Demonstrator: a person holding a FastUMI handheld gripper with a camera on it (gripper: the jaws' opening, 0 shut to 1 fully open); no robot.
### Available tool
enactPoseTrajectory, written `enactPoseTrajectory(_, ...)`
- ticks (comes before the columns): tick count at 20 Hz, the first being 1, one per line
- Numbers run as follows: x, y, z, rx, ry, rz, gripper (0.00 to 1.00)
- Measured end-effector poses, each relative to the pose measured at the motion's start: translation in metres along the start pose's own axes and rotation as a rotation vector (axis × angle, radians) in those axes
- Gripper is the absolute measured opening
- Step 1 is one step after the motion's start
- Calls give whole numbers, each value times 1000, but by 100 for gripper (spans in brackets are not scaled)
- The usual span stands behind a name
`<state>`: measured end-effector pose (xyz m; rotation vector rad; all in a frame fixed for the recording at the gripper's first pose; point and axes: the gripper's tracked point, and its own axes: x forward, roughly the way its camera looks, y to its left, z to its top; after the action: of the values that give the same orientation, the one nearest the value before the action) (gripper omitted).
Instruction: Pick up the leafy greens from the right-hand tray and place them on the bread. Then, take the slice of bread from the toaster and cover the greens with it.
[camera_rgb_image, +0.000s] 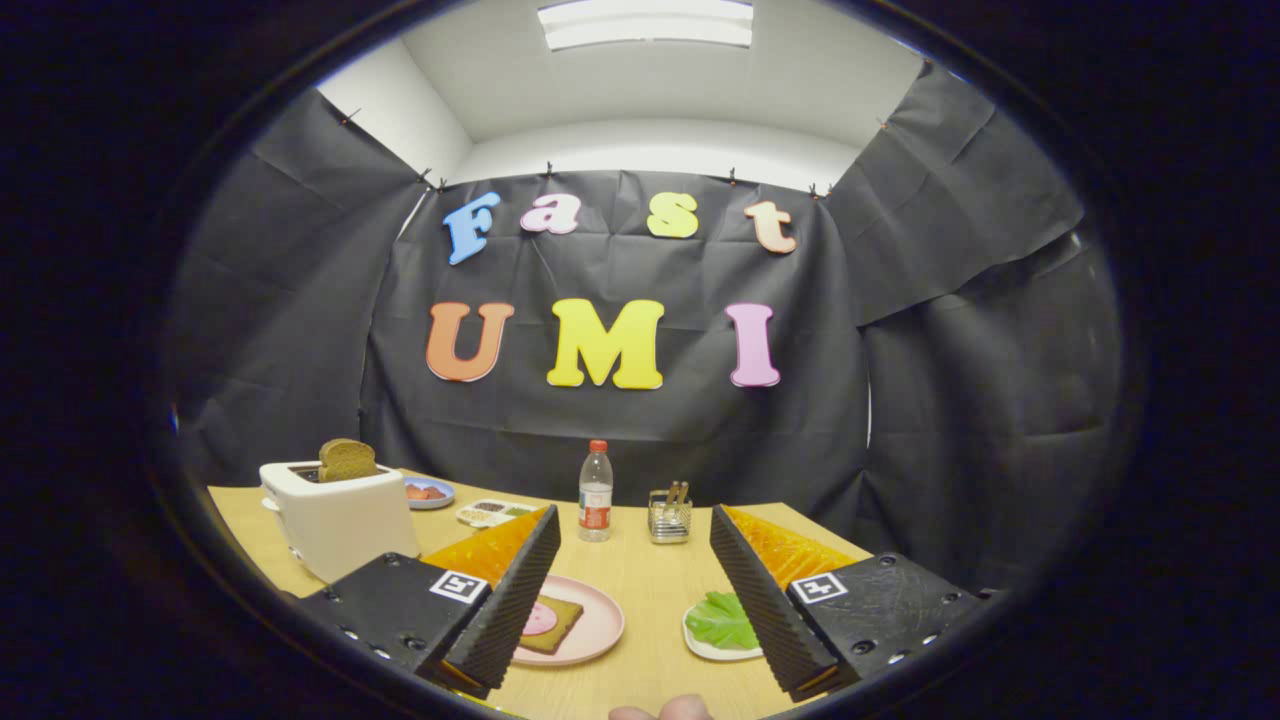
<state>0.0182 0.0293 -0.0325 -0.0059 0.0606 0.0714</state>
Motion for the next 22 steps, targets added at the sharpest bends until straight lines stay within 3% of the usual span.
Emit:
enactPoseTrajectory(14,8,-4,-13,10,46,-14,94)
enactPoseTrajectory(22,8,-64,-5,-31,64,-130,94)
